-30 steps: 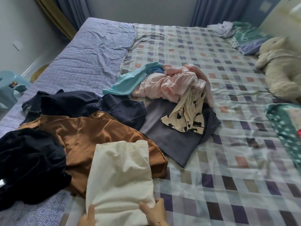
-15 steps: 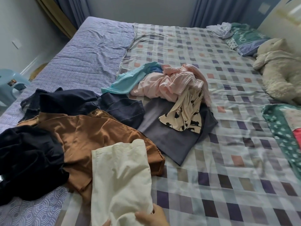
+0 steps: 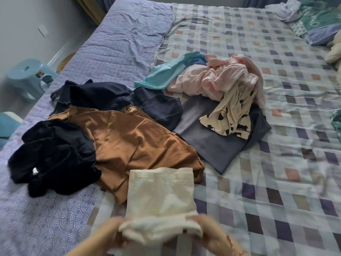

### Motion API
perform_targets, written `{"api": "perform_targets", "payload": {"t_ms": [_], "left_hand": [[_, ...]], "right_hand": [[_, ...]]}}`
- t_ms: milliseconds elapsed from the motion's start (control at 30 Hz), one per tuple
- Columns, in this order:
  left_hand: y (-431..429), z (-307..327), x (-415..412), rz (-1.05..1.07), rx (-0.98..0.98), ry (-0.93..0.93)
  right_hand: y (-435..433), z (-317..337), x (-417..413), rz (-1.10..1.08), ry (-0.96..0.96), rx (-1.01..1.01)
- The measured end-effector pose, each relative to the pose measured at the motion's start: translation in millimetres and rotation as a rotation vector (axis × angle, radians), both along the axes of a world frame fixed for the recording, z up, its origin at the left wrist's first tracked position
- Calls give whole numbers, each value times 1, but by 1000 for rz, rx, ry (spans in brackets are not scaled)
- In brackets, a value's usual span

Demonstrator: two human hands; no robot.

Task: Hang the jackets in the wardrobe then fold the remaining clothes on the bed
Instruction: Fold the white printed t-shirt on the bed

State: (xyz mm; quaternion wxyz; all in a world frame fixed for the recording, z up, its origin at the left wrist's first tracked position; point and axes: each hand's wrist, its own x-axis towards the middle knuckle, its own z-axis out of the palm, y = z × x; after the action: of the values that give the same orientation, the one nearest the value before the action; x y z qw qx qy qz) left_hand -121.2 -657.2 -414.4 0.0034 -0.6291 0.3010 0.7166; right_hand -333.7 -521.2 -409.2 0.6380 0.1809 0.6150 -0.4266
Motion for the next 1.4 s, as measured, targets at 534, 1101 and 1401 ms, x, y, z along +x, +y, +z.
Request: {"api": "perform_targets", "payload": {"t_ms": [534, 1101, 1401], "left_hand": [[-26, -82, -39, -300, -607, -429], [-68, -85, -107, -232, -959, -444], [-39, -108, -100, -26, -779, -766]], "right_hand": [[-57, -83, -2, 609, 933, 186], [-99, -96, -45, 221, 1022, -11], [-71, -125, -43, 117, 997, 305]]}}
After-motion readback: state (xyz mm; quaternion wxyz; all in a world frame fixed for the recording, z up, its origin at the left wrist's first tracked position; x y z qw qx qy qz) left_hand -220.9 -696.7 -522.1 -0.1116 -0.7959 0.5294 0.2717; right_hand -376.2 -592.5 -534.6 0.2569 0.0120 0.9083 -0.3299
